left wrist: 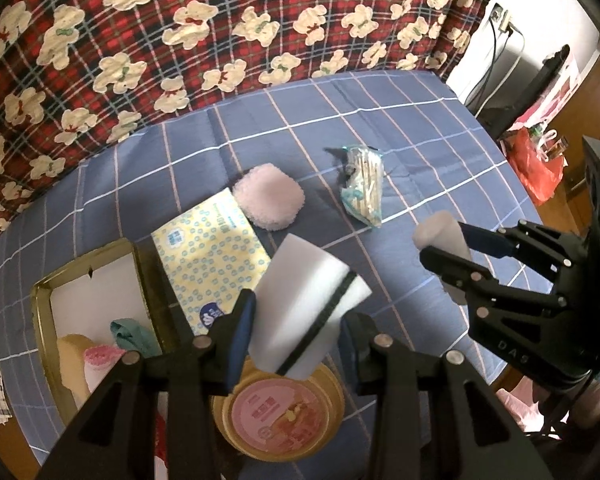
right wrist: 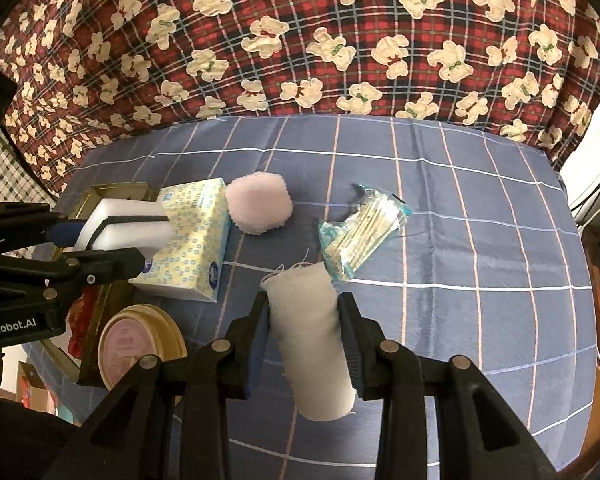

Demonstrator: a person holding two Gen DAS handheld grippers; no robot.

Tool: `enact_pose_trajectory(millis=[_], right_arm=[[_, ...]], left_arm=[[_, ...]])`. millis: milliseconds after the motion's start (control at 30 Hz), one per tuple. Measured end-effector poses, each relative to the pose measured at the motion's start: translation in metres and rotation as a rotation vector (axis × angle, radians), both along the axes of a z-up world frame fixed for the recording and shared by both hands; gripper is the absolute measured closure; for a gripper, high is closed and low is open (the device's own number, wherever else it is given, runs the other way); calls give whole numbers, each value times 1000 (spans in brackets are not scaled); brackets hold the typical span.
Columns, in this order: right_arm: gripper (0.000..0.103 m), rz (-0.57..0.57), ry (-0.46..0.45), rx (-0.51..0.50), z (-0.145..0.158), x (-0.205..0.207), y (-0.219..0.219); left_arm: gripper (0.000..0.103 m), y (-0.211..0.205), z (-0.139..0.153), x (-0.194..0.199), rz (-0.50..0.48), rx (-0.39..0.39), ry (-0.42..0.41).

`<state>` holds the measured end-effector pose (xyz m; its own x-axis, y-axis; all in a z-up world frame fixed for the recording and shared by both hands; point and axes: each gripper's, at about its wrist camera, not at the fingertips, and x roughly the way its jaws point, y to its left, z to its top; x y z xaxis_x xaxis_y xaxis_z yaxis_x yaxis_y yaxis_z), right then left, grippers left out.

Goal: Organize soft objects
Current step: 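Carry the white cloth roll and white foam block over the white tray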

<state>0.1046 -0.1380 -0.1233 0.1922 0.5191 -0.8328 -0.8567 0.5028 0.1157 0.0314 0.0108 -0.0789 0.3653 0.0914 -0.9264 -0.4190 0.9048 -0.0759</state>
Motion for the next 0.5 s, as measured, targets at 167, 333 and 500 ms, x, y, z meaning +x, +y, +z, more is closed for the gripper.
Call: enact_pose_trajectory(millis=[167, 333, 500], right_arm=[[66, 14, -1, 0, 0, -6, 5], [66, 29, -3, 0, 0, -12, 11], [66, 48, -3, -3, 0, -18, 18]], left_arm=[[65, 4, 1, -7, 15, -1, -3], [65, 9, 2, -14, 31, -3, -4], [65, 15, 3, -21, 48, -4, -7]])
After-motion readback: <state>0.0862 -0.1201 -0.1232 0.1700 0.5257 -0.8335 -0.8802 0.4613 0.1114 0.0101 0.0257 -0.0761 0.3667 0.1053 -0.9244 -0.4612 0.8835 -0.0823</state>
